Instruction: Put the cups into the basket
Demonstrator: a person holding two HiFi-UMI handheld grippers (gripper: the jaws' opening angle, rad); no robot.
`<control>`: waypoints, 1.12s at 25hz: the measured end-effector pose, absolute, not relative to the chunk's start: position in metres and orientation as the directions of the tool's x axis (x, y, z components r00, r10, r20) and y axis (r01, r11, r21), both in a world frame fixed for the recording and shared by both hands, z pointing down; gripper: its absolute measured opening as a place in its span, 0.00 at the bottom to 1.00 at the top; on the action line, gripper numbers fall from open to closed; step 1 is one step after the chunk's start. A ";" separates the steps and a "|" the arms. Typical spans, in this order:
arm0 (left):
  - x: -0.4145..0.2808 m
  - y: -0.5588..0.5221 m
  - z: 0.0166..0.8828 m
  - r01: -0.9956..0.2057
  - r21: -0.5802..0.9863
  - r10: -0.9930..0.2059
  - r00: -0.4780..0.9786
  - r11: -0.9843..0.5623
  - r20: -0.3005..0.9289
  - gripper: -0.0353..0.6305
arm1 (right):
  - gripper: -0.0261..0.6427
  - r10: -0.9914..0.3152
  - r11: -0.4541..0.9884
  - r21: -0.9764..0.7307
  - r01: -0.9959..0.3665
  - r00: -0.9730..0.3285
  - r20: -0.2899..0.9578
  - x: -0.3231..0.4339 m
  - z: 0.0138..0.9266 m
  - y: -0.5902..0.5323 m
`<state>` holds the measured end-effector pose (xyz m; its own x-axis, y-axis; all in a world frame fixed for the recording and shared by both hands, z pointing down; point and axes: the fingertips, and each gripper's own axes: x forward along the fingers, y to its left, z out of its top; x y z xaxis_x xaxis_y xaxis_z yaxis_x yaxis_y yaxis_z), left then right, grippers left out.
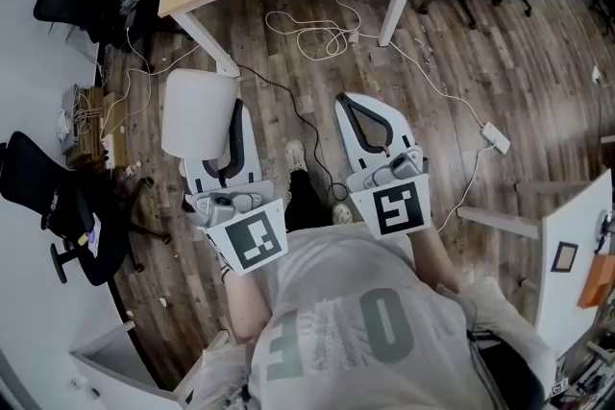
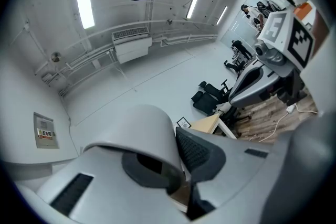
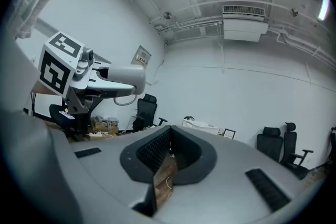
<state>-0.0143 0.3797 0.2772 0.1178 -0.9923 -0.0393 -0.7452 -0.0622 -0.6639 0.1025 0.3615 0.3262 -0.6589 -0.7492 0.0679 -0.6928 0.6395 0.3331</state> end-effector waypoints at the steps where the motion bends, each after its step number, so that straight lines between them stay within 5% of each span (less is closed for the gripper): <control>1: -0.016 0.372 0.278 -0.744 -0.666 -0.992 0.117 -0.056 -0.047 0.14 | 0.04 -0.750 0.638 0.340 -0.691 -0.658 0.070 0.100 0.327 0.355; 28: -0.160 0.095 0.252 -0.823 -0.561 -0.961 0.220 -0.091 -0.167 0.14 | 0.04 -0.811 0.557 0.365 -0.746 -0.583 0.046 -0.046 0.295 0.099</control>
